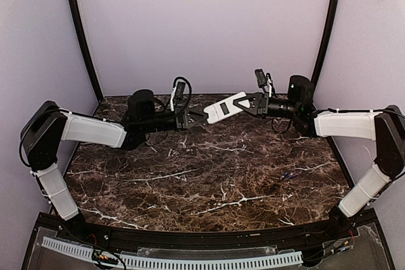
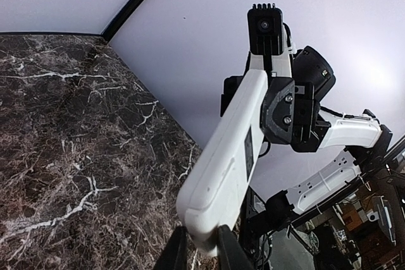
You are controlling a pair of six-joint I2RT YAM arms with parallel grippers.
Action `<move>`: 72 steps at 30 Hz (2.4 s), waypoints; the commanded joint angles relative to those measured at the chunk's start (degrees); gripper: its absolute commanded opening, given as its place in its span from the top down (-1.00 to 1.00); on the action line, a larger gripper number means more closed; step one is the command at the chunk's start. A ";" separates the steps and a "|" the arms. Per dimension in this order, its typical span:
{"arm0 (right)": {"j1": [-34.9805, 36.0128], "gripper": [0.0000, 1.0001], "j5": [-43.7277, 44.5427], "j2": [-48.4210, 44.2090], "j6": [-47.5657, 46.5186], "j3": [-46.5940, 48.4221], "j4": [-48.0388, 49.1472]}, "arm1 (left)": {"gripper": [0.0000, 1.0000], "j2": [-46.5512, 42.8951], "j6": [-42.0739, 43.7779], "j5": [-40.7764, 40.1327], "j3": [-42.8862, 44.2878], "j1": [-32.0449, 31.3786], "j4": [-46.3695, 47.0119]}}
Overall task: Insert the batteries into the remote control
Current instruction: Remove the battery cover from the remote control.
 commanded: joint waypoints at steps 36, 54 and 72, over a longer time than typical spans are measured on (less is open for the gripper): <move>-0.14 1.00 -1.35 0.06 -0.18 -0.39 1.34 | -0.52 -0.11 1.19 -0.36 -0.98 0.19 1.63; 0.66 1.00 2.14 0.53 -3.18 0.91 -4.05 | 0.42 1.67 -1.82 1.67 0.98 -0.25 6.14; -2.97 1.00 9.26 -2.86 -7.32 -0.25 -12.72 | 0.99 1.02 -2.80 2.85 -1.54 0.10 8.18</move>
